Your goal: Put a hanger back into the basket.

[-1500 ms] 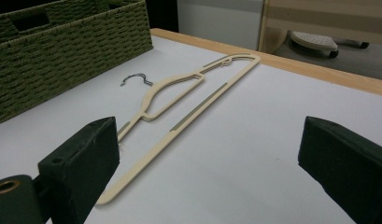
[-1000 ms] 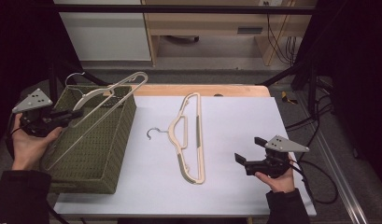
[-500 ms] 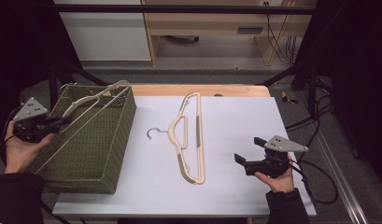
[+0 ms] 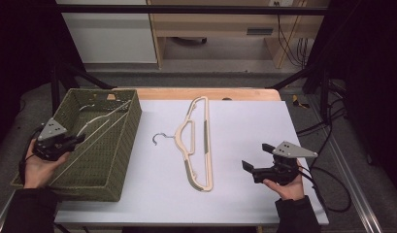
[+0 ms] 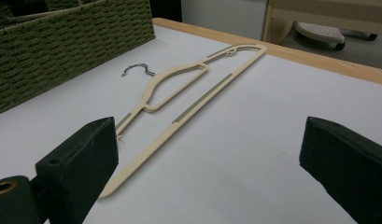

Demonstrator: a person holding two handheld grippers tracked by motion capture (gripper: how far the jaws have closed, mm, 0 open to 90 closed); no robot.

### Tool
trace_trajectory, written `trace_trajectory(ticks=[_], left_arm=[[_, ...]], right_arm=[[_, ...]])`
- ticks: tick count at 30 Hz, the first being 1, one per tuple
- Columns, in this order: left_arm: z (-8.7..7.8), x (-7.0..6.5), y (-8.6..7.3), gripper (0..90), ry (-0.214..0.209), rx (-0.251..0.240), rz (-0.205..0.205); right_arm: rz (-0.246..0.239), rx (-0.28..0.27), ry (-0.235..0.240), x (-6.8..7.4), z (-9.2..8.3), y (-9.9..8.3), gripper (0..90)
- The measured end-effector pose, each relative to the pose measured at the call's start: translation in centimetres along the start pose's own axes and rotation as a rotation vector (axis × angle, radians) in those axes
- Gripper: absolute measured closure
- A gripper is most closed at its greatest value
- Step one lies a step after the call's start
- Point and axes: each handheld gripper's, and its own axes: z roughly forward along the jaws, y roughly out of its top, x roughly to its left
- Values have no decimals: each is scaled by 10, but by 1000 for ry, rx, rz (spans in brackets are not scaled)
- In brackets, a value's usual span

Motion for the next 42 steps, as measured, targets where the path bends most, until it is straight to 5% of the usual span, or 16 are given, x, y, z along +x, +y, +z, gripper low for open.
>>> trace_trajectory(ticks=[8, 24, 42], left_arm=[[18, -18, -4, 802, -58, 108, 40], [32, -25, -10, 739, -143, 265, 42], [35, -29, -9, 628, -131, 302, 71]], right_arm=[[-2, -3, 4, 1, 1, 0, 54], [-4, -2, 5, 2, 1, 0, 55], [-11, 0, 11, 2, 1, 0, 55]])
